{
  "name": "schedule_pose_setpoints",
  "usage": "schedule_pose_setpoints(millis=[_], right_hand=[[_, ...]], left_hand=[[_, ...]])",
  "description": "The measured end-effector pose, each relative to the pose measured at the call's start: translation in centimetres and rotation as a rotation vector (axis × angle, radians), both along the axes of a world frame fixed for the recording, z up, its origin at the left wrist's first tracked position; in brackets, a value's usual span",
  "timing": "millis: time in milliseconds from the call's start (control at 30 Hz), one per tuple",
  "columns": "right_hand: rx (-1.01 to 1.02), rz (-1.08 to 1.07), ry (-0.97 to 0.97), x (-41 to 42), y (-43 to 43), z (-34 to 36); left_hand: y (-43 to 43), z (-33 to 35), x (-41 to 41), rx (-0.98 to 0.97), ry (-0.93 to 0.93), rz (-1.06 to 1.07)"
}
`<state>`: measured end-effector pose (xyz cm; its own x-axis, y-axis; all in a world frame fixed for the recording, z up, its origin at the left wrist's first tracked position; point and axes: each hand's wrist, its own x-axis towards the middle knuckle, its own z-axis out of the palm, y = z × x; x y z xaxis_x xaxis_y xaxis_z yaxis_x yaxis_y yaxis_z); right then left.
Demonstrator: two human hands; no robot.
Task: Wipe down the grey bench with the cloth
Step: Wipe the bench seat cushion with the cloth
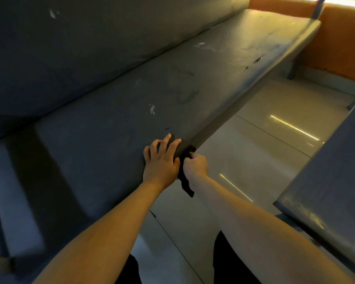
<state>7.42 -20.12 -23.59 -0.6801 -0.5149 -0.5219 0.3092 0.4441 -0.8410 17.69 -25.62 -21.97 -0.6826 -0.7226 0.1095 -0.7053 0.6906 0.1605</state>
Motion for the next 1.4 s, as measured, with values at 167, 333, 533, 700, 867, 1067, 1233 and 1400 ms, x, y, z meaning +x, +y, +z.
schedule_pose_setpoints(millis=[167, 333, 533, 700, 867, 1067, 1233, 1400], right_hand=[[-0.064, -0.163, -0.019, -1.3, -0.2, 0.3], [-0.239, -0.323, -0.107, -1.8, -1.3, 1.1], [-0.083, -0.154, -0.101, -0.9, -1.2, -0.8], [-0.135, -0.319, 0.094, -2.6, -0.7, 1.6], [-0.154, 0.153, 0.682, -1.7, 0.0, 3.6], [-0.219, 0.760, 1.136, 2.6, -0.7, 4.4], [-0.108, 0.829, 1.361, 2.0, -0.8, 4.5], [0.089, 0.729, 1.322, -0.6, -3.4, 6.6]], left_hand=[[-0.1, 0.2, 0.4, -0.002, -0.011, -0.038], [-0.1, 0.3, 0.3, 0.026, -0.010, -0.035], [-0.1, 0.5, 0.3, 0.066, 0.051, -0.022], [0.1, 2.2, 0.5, 0.249, 0.209, 0.032], [-1.2, 3.0, 3.2, 0.072, 0.027, 0.175], [-0.7, 2.8, 4.7, 0.121, 0.039, 0.204], [-0.7, 2.7, 5.7, 0.170, 0.128, 0.199], [-0.8, 3.0, 5.7, 0.180, 0.082, 0.186]])
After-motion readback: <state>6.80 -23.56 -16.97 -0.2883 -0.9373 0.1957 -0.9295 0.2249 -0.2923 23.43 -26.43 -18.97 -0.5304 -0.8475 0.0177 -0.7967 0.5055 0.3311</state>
